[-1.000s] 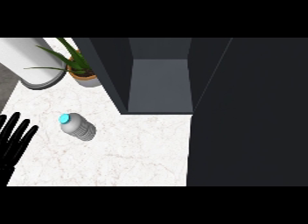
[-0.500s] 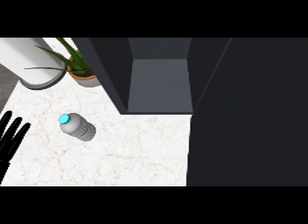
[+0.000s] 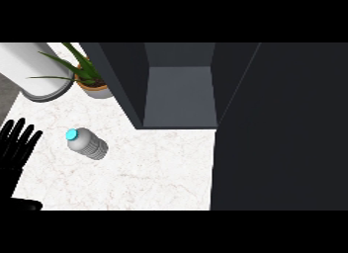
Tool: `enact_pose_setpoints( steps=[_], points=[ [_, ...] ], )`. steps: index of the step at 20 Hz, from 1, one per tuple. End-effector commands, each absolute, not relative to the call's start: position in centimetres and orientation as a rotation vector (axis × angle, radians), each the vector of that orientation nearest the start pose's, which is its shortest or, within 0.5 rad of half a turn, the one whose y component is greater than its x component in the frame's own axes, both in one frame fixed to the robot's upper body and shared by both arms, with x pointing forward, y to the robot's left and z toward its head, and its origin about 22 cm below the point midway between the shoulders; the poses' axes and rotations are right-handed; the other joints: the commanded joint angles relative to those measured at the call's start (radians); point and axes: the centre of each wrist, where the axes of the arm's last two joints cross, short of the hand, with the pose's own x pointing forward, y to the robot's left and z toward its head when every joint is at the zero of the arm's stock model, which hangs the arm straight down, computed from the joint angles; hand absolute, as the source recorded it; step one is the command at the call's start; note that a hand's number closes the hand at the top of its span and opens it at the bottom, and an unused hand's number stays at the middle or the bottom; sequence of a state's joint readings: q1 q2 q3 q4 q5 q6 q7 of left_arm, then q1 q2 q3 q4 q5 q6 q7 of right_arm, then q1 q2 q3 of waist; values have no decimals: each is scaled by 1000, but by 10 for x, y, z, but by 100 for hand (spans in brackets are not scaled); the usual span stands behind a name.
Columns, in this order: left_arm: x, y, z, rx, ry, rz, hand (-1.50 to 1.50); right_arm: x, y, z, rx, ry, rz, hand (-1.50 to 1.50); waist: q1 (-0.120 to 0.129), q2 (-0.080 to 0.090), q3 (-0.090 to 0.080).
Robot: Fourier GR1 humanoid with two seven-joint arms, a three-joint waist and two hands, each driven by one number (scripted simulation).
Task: Pick up the bottled water, place it into the cabinet and close the cabinet
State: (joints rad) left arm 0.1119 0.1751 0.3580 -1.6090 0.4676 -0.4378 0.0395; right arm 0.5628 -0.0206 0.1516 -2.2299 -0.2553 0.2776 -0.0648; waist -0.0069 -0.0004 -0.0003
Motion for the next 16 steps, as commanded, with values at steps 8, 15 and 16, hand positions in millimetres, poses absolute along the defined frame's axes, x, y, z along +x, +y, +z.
enact_pose_setpoints(
  steps=[8, 15, 16],
  points=[
    [226, 385, -38, -185, -1580, 104, -150, 101, -236, 53, 357, -1821, -1, -150, -5, 1, 0],
    [245, 369, -71, -185, -1504, 135, -150, 90, -225, 63, 358, -1811, -11, -150, -7, 1, -1],
    [241, 393, -73, -199, -1477, 182, -150, 94, -234, 64, 376, -1800, 9, -150, -8, 2, -1]
  ],
)
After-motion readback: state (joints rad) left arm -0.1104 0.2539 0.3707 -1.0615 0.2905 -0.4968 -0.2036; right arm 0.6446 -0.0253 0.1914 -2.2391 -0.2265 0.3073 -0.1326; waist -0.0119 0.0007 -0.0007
